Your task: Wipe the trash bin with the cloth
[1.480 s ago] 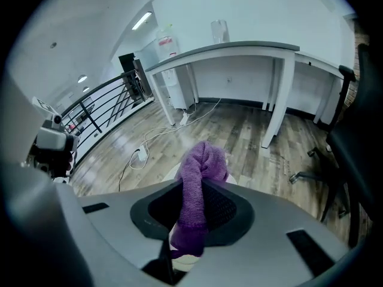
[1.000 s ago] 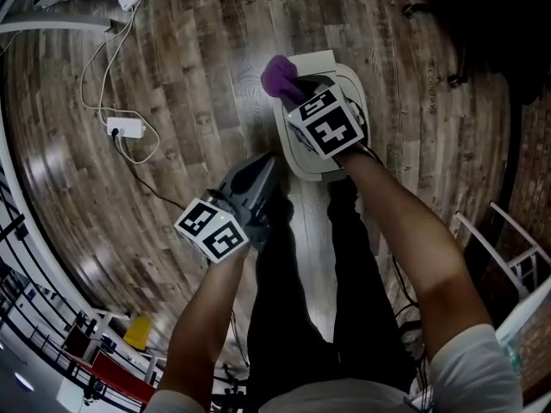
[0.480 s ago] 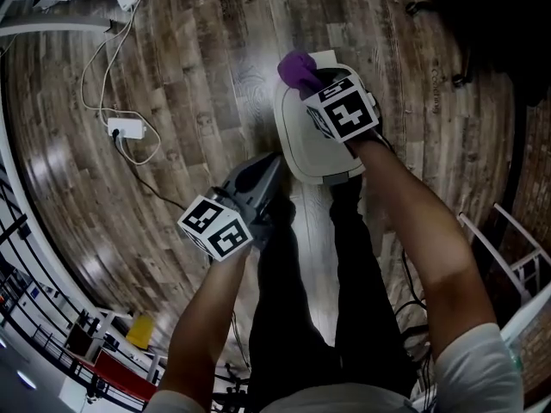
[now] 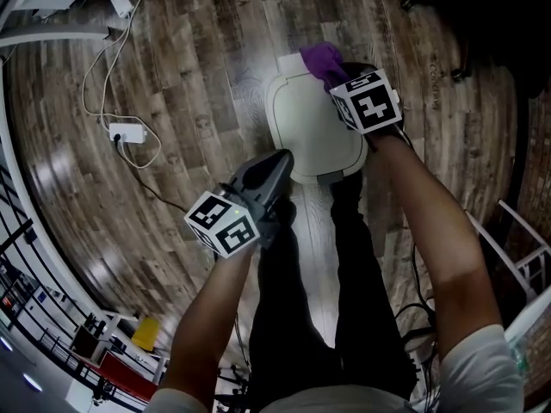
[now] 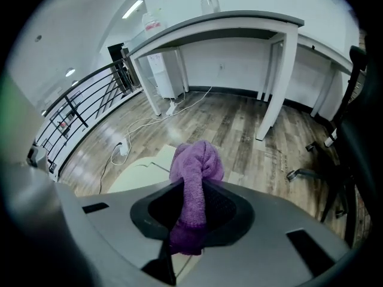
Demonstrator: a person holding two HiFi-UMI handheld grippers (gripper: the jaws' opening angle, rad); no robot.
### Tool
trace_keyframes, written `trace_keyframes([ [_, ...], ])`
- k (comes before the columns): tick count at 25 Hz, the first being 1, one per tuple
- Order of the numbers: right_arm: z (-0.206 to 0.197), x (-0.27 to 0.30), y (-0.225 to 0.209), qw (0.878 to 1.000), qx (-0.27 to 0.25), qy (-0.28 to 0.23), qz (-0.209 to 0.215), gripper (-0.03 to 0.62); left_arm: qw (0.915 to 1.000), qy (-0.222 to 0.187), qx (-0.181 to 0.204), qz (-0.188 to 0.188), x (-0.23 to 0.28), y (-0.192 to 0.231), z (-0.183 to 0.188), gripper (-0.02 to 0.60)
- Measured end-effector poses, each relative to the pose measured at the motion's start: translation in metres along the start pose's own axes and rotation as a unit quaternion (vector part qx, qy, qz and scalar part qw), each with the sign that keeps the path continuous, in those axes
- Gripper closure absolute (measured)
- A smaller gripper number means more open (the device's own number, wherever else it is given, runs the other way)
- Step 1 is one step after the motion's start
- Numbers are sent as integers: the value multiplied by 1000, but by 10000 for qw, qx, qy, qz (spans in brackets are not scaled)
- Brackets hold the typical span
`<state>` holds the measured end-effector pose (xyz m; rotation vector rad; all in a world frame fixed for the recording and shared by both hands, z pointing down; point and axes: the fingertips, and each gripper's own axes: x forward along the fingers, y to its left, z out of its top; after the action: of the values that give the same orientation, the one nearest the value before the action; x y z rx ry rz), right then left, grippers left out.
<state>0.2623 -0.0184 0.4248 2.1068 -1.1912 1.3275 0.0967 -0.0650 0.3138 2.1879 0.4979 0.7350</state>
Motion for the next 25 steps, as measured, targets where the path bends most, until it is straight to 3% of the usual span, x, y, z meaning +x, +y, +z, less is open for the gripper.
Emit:
trace_keyframes([
  [7, -51, -24, -77, 9949, -28, 622, -799, 514, 9999, 78, 61, -90, 14, -10, -6, 578],
  [13, -70, -56, -107, 9914, 137, 609, -1152, 514, 9999, 74, 107, -3, 12, -9, -5, 577],
  [19, -56, -66, -81, 9946, 145, 337, -973, 514, 9996, -66, 175, 188, 4, -5, -1, 578],
  [25, -10, -59, -10, 9989, 53, -158, -429, 514, 9990, -169, 193, 359, -16, 4, 6, 578],
])
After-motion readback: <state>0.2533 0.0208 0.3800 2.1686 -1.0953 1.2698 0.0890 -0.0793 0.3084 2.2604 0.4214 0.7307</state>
